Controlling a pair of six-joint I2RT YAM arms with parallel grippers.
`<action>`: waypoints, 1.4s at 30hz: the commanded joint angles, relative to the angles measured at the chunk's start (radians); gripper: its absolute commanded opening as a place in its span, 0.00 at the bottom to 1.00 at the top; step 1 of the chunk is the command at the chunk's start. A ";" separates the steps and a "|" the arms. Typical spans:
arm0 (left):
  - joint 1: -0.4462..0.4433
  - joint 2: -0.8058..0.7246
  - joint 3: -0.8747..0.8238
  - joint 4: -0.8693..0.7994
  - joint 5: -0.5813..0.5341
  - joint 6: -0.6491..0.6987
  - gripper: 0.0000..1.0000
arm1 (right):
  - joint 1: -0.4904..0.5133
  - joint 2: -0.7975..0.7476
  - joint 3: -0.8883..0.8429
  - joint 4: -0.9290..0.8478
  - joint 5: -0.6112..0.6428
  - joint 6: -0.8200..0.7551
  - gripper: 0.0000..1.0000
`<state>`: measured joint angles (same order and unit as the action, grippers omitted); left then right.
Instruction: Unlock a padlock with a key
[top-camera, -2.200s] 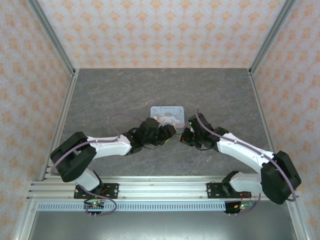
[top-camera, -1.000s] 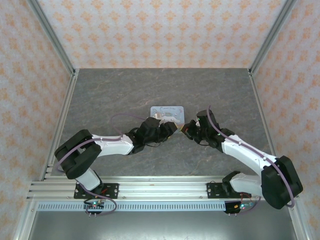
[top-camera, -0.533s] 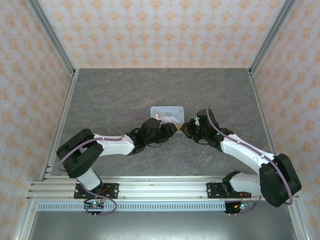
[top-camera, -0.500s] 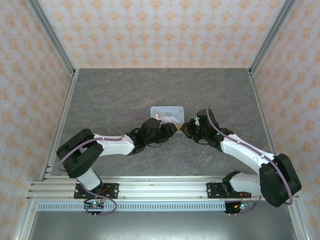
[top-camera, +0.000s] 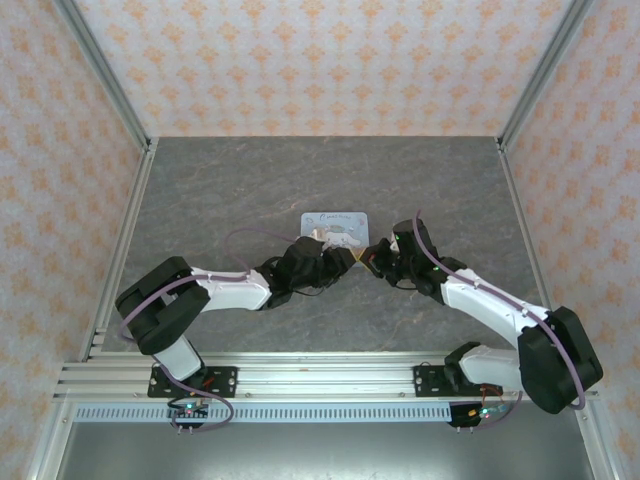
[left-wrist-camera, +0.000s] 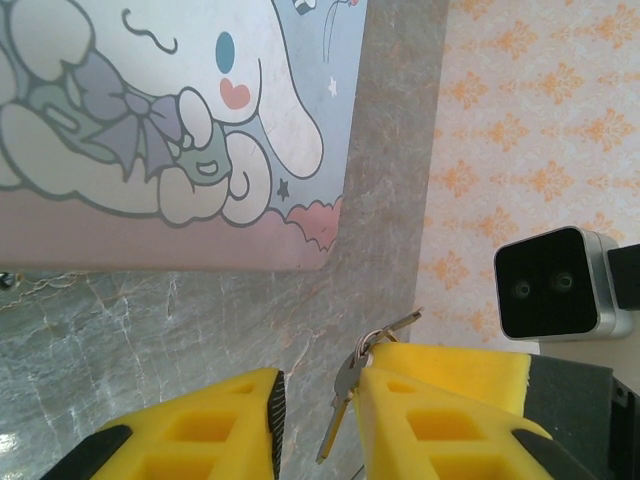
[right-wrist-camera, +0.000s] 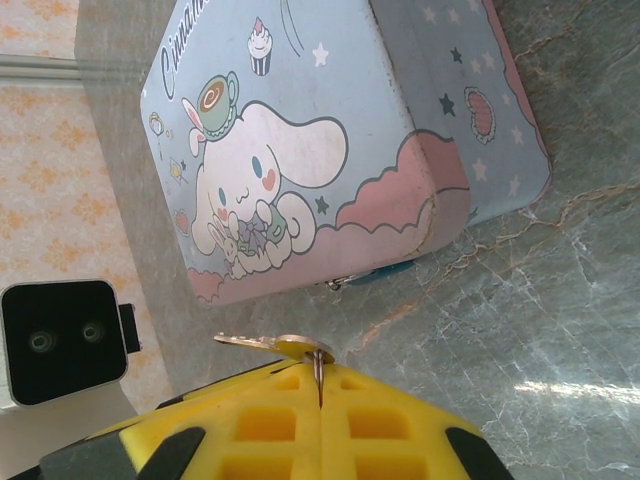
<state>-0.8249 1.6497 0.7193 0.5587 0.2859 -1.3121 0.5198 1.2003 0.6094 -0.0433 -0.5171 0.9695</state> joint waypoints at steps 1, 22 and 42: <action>-0.011 0.016 0.027 0.031 -0.020 0.005 0.21 | -0.006 -0.001 -0.013 0.030 -0.007 0.012 0.00; -0.021 0.020 0.032 0.026 -0.026 0.008 0.08 | -0.006 0.005 -0.018 0.037 -0.007 0.015 0.00; 0.025 -0.076 0.079 -0.083 0.083 0.151 0.00 | -0.220 -0.183 0.012 -0.056 -0.094 -0.018 0.38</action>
<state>-0.8253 1.6379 0.7551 0.5198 0.3172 -1.2419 0.3290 1.0485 0.6022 -0.0608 -0.5663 0.9722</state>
